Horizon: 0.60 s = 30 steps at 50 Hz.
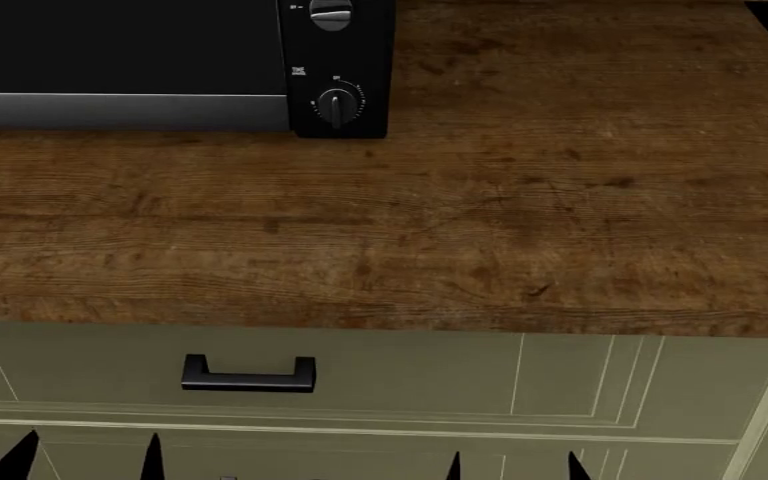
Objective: Decrease the toaster oven temperature.
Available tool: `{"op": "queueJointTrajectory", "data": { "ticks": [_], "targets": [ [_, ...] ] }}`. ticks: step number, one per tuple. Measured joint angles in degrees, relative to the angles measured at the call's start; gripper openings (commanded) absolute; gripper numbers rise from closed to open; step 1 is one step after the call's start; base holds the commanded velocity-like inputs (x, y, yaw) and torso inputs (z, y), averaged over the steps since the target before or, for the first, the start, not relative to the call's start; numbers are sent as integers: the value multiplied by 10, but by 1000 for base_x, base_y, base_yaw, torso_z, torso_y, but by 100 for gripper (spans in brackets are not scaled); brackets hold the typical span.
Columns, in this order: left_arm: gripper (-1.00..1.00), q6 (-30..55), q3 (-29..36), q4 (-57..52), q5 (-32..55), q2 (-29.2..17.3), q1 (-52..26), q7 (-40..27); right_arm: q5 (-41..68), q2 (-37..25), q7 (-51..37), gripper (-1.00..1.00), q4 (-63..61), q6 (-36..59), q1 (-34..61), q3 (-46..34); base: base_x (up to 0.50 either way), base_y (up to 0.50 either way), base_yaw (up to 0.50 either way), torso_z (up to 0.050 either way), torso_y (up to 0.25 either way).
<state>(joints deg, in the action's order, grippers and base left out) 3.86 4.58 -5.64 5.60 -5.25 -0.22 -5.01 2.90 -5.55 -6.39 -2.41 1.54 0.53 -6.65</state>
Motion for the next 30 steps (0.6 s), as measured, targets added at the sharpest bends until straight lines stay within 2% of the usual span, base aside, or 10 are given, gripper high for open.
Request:
{"op": "queueJointTrajectory", "data": {
  "ticks": [14,30],
  "targets": [
    [100,114,14,-125,-4,-30,-23,-5,-19,-30,-8,100,-141,126,14,-13,0,0,0,0,0],
    [100,356,38,-334,52,-90,-15,35,0,-55,20,100,-339,401,112,-9,0,0,0,0,0]
  ]
}}
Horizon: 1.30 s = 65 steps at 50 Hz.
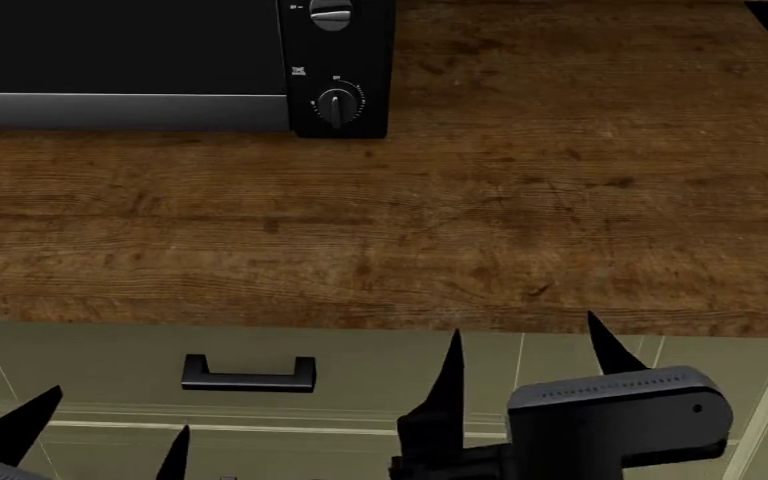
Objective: Decrease the toaster oven temperature.
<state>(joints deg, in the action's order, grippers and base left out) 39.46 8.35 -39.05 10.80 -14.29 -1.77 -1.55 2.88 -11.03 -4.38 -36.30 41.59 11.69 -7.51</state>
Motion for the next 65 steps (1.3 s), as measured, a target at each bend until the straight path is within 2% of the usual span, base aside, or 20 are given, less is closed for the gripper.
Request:
{"op": "queueJointTrajectory", "data": {
  "ticks": [11,17,36,49,65],
  "targets": [
    [100,152,27,-125,54,-27,17,26,35,14,18,100,-66,184,121,18,0,0,0,0,0],
    [100,181,52,-164,114,-58,25,3,55,28,26,100,-80,271,191,32,0,0,0,0,0],
    [100,177,132,-200,222,-129,34,-81,86,76,8,100,-19,408,386,64,0,0,0,0,0],
    [100,132,195,-194,222,-171,41,-103,128,91,-28,100,15,432,440,90,0,0,0,0,0],
    [100,86,230,-181,220,-201,43,-120,211,91,-90,100,23,443,460,115,42,294,0,0,0]
  ]
}}
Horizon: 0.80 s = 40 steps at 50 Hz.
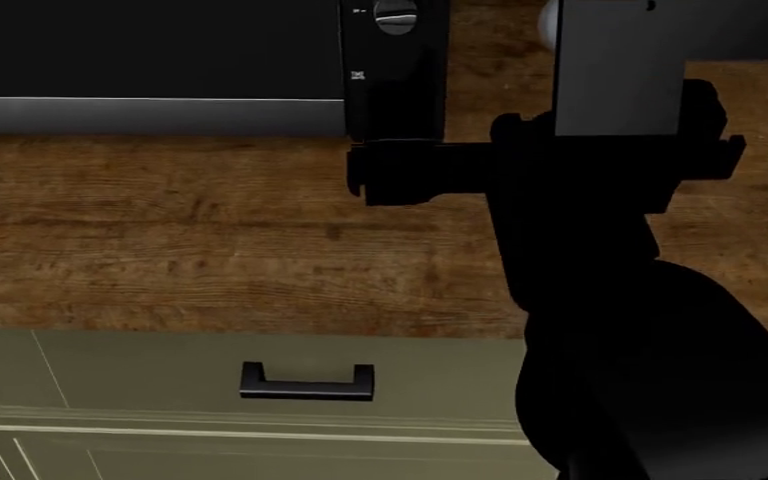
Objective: Decrease the toaster oven temperature.
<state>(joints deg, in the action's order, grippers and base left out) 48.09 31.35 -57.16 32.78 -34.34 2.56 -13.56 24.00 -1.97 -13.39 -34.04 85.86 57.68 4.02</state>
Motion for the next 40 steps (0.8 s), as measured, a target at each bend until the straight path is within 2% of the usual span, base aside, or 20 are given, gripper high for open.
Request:
{"op": "queueJointTrajectory", "data": {
  "ticks": [15,40],
  "targets": [
    [100,-16,18,5,9,-15,-10,-17,43,-6,-31,100,4,4,10,8,79,315,0,0,0],
    [100,-27,45,8,26,-31,-30,-45,99,-17,-46,100,11,-24,1,17,289,5,0,0,0]
  ]
}}
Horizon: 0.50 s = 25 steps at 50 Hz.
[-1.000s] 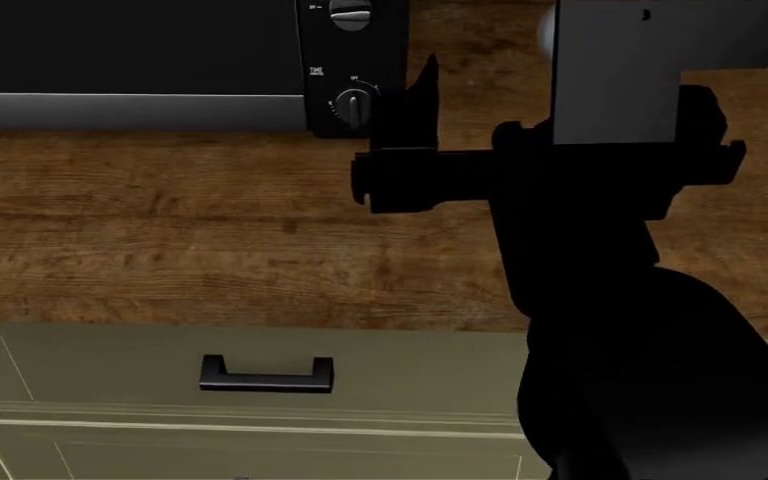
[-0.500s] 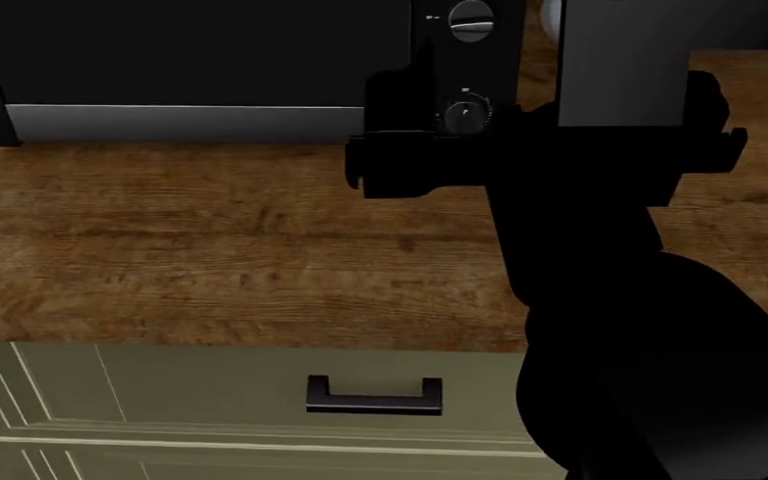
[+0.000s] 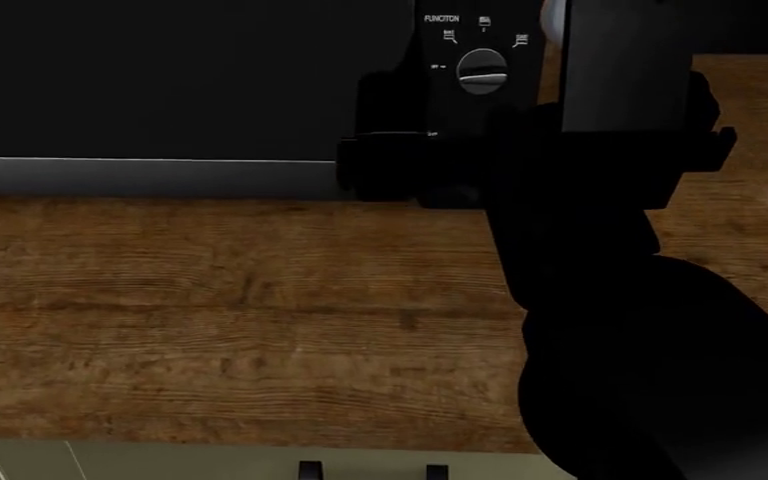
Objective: Decrease the toaster oven temperature.
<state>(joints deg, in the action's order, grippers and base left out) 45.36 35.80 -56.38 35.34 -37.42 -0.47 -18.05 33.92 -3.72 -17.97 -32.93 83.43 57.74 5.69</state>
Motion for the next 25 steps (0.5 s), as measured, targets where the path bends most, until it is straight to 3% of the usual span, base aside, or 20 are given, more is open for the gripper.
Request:
{"op": "queueJointTrajectory", "data": {
  "ticks": [17,25],
  "targets": [
    [100,-8,12,3,6,-8,-8,-13,26,-4,-21,100,0,-2,-10,10,285,14,0,0,0],
    [100,-14,18,5,7,-12,-11,-17,40,-4,-37,100,-9,7,-15,17,95,1,0,0,0]
  ]
}}
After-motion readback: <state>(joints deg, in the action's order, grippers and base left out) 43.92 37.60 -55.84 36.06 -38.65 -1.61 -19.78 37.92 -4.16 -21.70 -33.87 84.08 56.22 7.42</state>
